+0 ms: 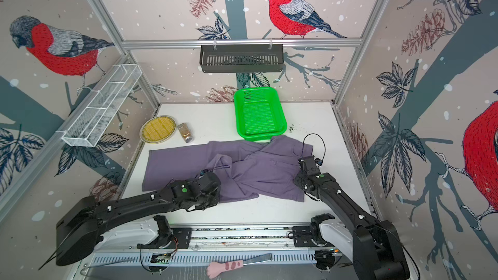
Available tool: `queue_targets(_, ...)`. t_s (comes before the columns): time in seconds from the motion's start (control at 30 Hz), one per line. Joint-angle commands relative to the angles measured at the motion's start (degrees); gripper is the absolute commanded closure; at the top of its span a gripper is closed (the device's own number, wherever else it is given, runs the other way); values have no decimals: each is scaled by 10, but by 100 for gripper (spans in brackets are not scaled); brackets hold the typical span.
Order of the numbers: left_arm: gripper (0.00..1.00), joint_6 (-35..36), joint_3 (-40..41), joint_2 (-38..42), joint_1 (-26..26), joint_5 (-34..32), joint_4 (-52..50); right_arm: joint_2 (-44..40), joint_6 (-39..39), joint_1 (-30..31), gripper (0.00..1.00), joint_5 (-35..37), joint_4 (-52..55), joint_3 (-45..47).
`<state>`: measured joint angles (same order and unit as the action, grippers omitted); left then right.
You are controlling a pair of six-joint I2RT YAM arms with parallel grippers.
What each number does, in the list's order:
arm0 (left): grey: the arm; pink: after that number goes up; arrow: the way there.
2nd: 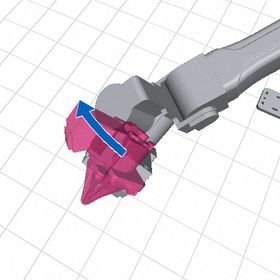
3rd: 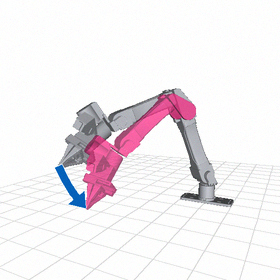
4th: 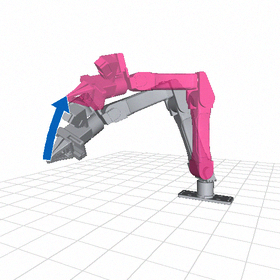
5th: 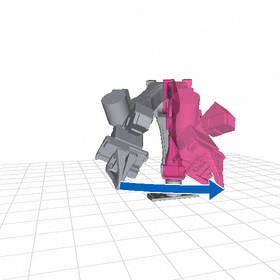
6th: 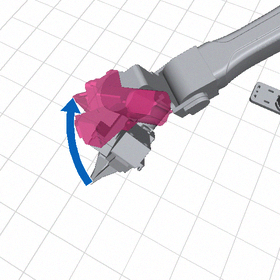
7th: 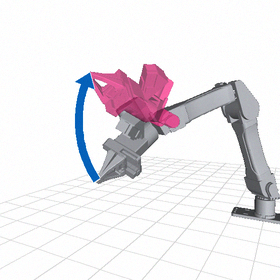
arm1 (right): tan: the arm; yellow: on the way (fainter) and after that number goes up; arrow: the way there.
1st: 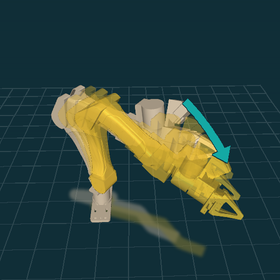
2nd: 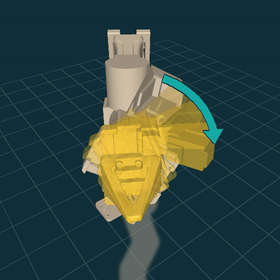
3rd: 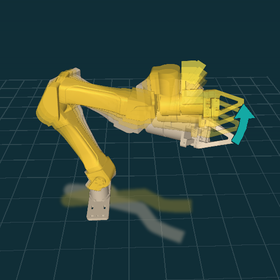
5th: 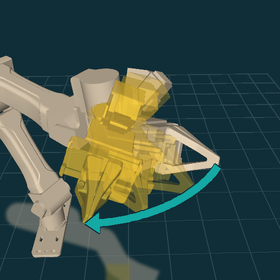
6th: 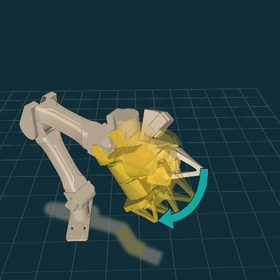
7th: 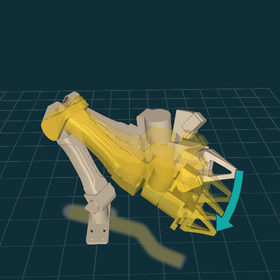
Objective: Fold and stack the trousers
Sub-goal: Flatten out the trousers at the center of the table.
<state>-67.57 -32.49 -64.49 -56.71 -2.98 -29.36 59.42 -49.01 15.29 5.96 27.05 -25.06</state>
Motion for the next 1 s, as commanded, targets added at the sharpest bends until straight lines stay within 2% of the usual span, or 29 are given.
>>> queue_targets(0.0, 100, 4, -24, 24, 1, -49, -87, 8, 8, 0, 85, -4, -12, 1)
queue_targets(0.17, 100, 4, -76, 68, 4, -157, -208, 12, 14, -7, 91, 14, -8, -11)
queue_targets(0.23, 100, 10, -101, 88, 23, -191, -252, 10, 16, -17, 92, 19, -6, -20)
queue_targets(0.4, 100, 46, -159, 149, 115, -285, -313, 17, 19, -65, 94, 24, -25, -35)
queue_targets(0.47, 100, 85, -167, 174, 174, -288, -298, 24, 25, -86, 95, 31, -33, -41)
queue_targets(0.57, 100, 141, -179, 197, 248, -276, -282, 31, 39, -101, 93, -4, -27, -54)
queue_targets(0.63, 100, 159, -194, 197, 268, -291, -287, 32, 51, -86, 85, -15, -13, -61)
queue_targets(0.77, 100, 180, -220, 173, 275, -321, -299, 7, 50, -38, 55, -16, 51, -63)
queue_targets(0.9, 100, 190, -232, 166, 280, -353, -302, -24, 17, 22, 41, -24, 101, -48)
queue_targets(0.97, 100, 195, -238, 164, 289, -366, -301, -27, -9, 53, 39, -27, 113, -49)
